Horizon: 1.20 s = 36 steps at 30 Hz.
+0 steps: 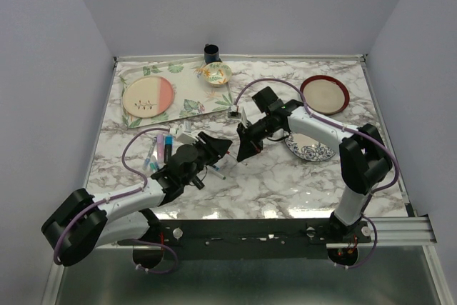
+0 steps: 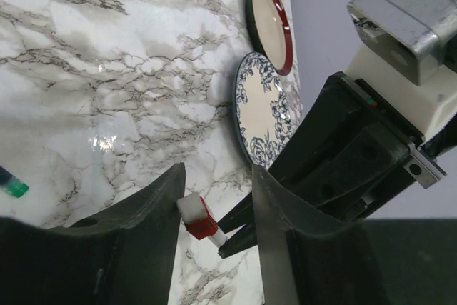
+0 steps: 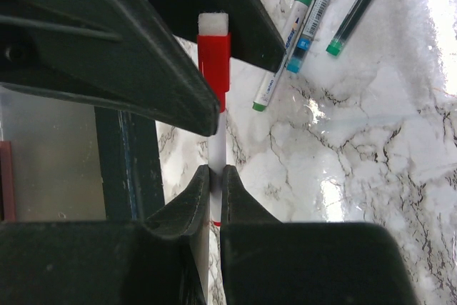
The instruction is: Open the pen caps
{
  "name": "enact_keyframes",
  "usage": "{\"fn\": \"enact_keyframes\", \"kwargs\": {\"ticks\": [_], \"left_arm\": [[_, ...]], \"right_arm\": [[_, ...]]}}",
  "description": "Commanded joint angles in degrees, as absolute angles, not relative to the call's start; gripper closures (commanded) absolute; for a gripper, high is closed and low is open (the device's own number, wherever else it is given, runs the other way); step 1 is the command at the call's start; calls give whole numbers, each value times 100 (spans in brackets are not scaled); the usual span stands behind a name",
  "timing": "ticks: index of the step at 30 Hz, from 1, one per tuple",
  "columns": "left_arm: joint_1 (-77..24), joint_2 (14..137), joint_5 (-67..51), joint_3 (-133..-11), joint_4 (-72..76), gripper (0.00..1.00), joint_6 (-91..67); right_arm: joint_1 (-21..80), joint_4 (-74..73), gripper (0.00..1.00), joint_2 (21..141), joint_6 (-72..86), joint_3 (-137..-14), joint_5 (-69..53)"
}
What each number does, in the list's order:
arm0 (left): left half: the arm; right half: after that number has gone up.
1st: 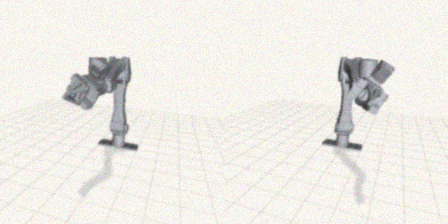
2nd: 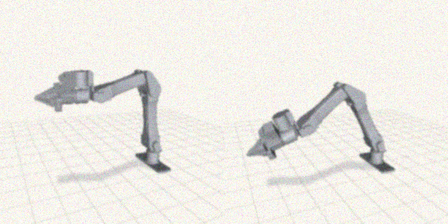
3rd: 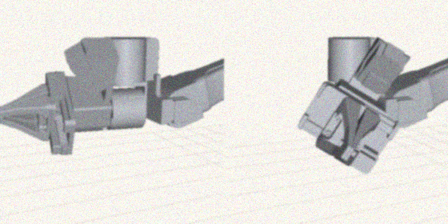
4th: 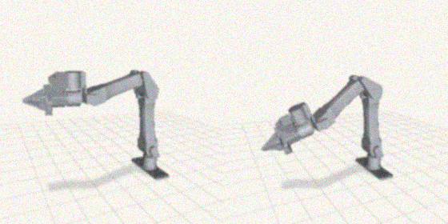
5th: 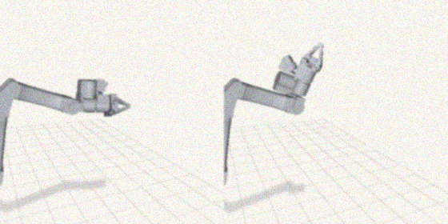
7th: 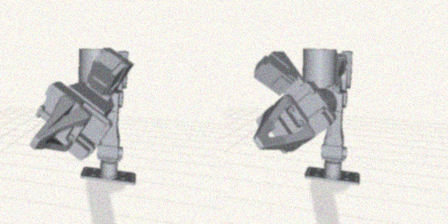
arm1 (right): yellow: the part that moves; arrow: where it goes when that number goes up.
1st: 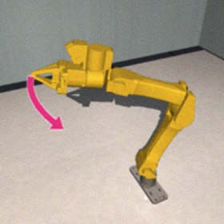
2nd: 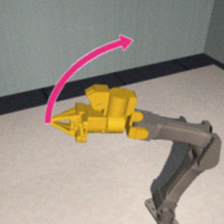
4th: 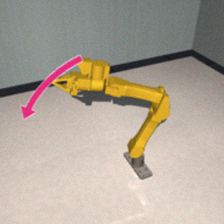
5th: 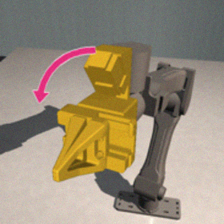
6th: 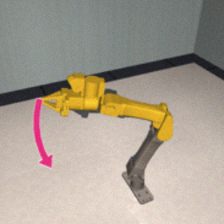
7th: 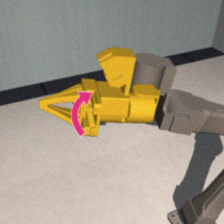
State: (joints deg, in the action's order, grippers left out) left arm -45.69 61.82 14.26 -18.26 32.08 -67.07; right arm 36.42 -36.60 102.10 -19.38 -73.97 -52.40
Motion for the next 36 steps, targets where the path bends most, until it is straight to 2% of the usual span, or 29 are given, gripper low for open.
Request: {"fn": "enact_keyframes", "kwargs": {"ticks": [1,4,7,10,11,12,13,15,16,19,23,27,29,30,31,36], "left_arm": [[-4746,6337,2004,-2092,2786,57,-6803],[-4781,6398,2057,-2162,2637,64,-6838],[-4799,6399,2092,-2145,2619,83,-6891],[-4790,6328,2144,-2101,2619,93,-6943],[-4799,6302,2145,-2066,2645,100,-6943],[-4799,6250,2145,-2039,2793,100,-6961],[-4799,6223,2110,-1952,2908,100,-6970],[-4799,6205,2022,-1864,3293,100,-6978],[-4799,6214,1969,-1820,3409,100,-6979],[-4799,6354,1741,-1802,3761,100,-7022],[-4834,6556,1608,-1819,4025,100,-7110],[-4852,6776,1565,-1846,4209,100,-7180],[-4852,6811,1573,-1881,4219,100,-7189],[-4852,6838,1591,-1890,4219,100,-7189],[-4852,6820,1652,-1881,4201,100,-7198],[-4387,5893,2310,-1723,3432,100,-7058]], "right_arm": [[3683,-3665,99,10213,-1925,-7471,-5203],[3683,-3639,99,10195,-1916,-7453,-5116],[3683,-3621,99,10195,-1907,-7453,-5071],[3683,-3612,98,10195,-1916,-7444,-5045],[3683,-3621,95,10204,-1925,-7444,-5062],[3683,-3621,90,10204,-1925,-7444,-5115],[3683,-3612,80,10204,-1934,-7436,-5141],[3683,-3612,72,10204,-1925,-7453,-5308],[3683,-3604,64,10204,-1899,-7462,-5352],[3683,-3551,49,10195,-1794,-7471,-5475],[3683,-3454,45,10187,-1679,-7453,-5581],[3683,-3428,47,10187,-1617,-7462,-5651],[3691,-3428,57,10178,-1600,-7462,-5678],[3700,-3445,64,10186,-1608,-7479,-5721],[3700,-3463,99,10195,-1669,-7488,-5756],[3867,-3919,99,10265,-2029,-7567,-5495]]}}
